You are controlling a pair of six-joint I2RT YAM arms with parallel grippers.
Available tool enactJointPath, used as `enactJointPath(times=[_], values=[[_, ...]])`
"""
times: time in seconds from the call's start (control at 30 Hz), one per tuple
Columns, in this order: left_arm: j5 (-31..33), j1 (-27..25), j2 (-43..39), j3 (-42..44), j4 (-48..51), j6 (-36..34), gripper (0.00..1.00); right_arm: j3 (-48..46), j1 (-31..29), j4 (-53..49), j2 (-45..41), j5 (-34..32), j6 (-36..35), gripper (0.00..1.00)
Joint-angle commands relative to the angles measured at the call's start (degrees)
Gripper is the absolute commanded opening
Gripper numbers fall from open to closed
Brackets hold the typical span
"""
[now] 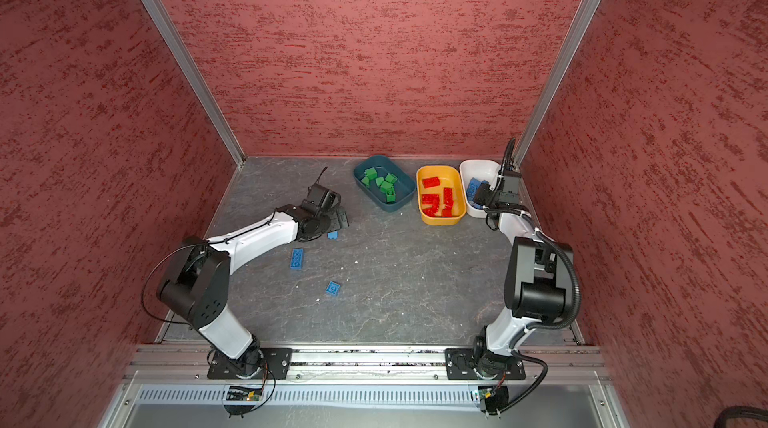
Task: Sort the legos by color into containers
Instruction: 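Carry the blue brick into the white tub with right while left moves over another, then lower the left gripper onto the blue brick and grasp it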
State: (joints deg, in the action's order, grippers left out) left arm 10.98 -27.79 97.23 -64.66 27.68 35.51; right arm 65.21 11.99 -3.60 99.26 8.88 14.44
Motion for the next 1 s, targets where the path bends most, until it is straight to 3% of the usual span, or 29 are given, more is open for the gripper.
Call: enactJointPath(times=[0.0, 0.1, 0.2, 0.43, 0.47, 0.5, 0.83, 0.97], values=[[-1.2, 0.1, 1.3, -1.9, 3.9, -1.0, 1.00, 5.7, 0.7, -5.9, 3.5, -6.3, -4.7, 0.23], [-1.5, 0.4, 2.9, -2.6, 5.3, -1.5, 1.00, 10.2, 0.7, -8.7, 6.4, -8.7, -4.9, 0.44], [-3.5, 1.2, 4.6, -3.4, 5.6, -3.5, 0.98, 12.3, 0.7, -10.4, 7.3, -7.3, -4.5, 0.58], [-4.1, 1.6, 8.8, -6.1, 7.0, -6.4, 0.85, 7.7, 0.6, -7.1, 2.4, -4.0, -3.2, 0.84], [-4.3, 1.8, 9.3, -6.5, 6.9, -6.6, 0.82, 7.0, 0.5, -6.7, 1.7, -3.5, -2.8, 0.95], [-4.8, 1.9, 9.9, -6.8, 6.7, -6.8, 0.79, 6.2, 0.6, -6.2, 0.7, -2.8, -2.3, 0.99], [-5.6, 2.4, 14.7, -10.5, 5.8, -9.6, 0.47, -0.5, -1.1, -1.9, -5.5, 4.9, 2.9, 0.99], [-5.0, 2.3, 15.2, -10.6, 5.3, -9.8, 0.41, -0.7, -2.8, -2.7, -6.0, 4.8, 3.3, 0.99]])
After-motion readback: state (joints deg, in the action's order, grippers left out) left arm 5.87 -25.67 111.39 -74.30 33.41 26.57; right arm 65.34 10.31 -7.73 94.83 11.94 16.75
